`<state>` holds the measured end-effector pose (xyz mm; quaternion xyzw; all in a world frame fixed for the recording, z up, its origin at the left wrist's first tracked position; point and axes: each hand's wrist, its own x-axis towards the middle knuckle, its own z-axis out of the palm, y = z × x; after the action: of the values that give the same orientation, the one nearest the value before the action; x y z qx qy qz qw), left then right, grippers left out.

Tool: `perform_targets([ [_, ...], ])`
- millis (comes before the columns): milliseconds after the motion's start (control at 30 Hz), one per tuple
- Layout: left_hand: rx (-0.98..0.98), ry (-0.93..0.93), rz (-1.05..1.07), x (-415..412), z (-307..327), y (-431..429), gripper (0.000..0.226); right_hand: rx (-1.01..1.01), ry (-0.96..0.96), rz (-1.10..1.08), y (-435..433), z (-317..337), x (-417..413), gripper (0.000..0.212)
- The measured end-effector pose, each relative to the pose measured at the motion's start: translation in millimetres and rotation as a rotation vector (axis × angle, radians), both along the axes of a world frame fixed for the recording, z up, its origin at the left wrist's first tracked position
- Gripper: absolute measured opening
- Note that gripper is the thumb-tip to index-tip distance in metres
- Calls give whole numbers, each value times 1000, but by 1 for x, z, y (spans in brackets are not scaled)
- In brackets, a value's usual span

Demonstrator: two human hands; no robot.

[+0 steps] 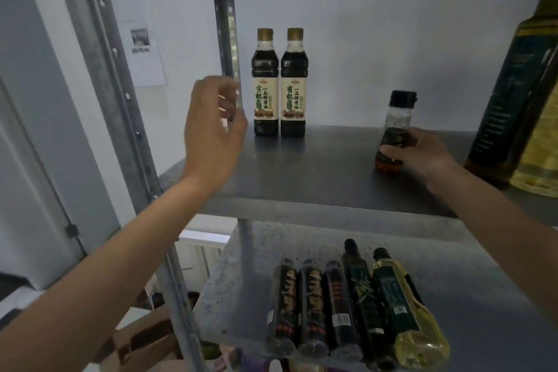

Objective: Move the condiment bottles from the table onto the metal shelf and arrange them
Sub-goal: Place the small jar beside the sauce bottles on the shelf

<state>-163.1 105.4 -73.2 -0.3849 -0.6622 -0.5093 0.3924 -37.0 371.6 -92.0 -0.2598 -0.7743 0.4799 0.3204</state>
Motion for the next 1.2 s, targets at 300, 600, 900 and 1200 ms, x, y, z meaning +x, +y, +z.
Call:
perform_targets([
  [300, -175, -763, -13, -141, -8, 75, 78, 450, 401, -494, -41, -10, 15, 54],
  [600, -258, -749, -338, -207, -36, 100, 78, -38, -55, -33, -43, -10, -163, 67],
  [900, -126, -775, -488, -227, -39, 116, 58, -177, 63, 291, -7, -9, -236, 71],
  [1200, -170, -745, -464, -209, -34, 105, 45, -132, 59, 319, -13, -10, -231, 61],
])
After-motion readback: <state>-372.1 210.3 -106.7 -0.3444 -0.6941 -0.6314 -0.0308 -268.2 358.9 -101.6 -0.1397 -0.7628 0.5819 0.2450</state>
